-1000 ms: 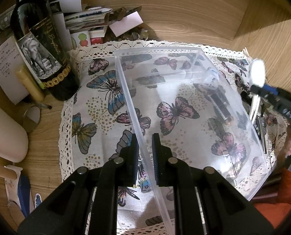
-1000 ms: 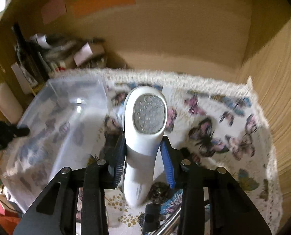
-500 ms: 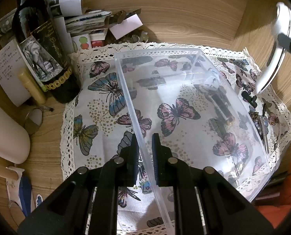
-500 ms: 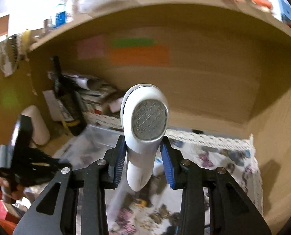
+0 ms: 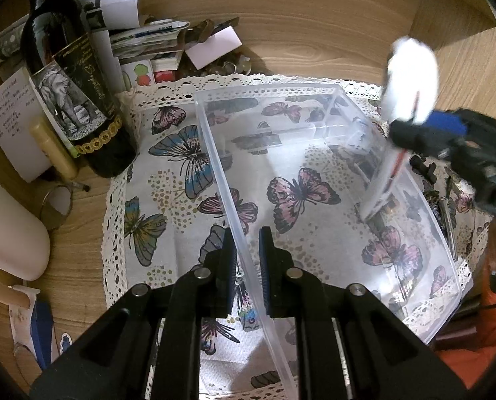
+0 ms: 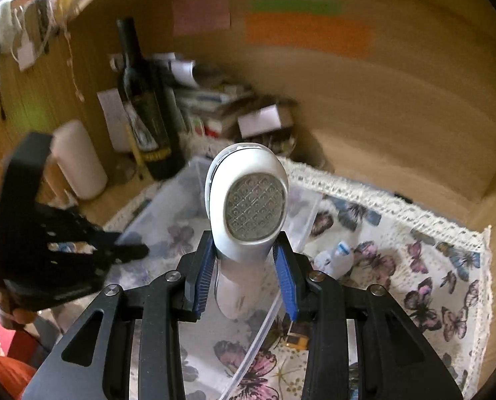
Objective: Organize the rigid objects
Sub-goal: 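Lift the white device with the right tool and lower it into the box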
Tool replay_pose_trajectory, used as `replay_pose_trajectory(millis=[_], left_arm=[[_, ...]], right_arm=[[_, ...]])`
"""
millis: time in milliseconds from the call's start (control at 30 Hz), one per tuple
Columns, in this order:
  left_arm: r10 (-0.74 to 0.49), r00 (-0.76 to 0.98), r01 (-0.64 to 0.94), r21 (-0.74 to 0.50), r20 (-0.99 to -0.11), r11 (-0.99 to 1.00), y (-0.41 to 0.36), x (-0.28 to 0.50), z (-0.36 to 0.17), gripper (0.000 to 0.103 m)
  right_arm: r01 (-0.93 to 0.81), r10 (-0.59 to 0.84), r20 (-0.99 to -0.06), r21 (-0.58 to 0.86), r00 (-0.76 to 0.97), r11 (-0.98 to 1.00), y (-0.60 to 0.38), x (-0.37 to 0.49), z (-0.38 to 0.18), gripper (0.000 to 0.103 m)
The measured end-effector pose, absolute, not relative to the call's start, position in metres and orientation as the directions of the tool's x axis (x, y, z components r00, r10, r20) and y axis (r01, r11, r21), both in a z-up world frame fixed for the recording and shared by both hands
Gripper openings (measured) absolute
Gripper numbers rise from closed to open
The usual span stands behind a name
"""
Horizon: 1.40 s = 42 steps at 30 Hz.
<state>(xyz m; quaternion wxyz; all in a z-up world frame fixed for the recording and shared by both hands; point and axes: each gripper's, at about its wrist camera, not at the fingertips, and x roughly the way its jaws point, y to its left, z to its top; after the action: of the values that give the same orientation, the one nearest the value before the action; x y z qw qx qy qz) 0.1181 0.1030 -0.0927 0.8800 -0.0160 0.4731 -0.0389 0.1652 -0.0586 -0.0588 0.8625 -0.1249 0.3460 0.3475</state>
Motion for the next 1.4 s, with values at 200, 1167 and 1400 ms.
replay_pose_trajectory(millis=[200,1167,1400], left_arm=[[-0.085,0.552,0.055,-0.066,-0.830,0.996,0.103,0.118,-0.094,0.014],[-0.084,0.554,0.051,-0.067,-0.828,0.996,0.104,0.118,-0.095,0.014],[-0.084,0.549,0.049,-0.069,-0.831,0.996,0.105,0.119,-0.095,0.014]], right_arm=[[-0.686,0.481,-0.726,0.017,0.491,0.727,-0.054,0.179,-0.075,0.032],[-0.670,0.471,-0.694,-0.023,0.545,0.742,-0.067,0.181,-0.053,0.045],[-0.600,0.436,-0.655,-0.034,0.618,0.799,-0.096,0.190,-0.038,0.055]])
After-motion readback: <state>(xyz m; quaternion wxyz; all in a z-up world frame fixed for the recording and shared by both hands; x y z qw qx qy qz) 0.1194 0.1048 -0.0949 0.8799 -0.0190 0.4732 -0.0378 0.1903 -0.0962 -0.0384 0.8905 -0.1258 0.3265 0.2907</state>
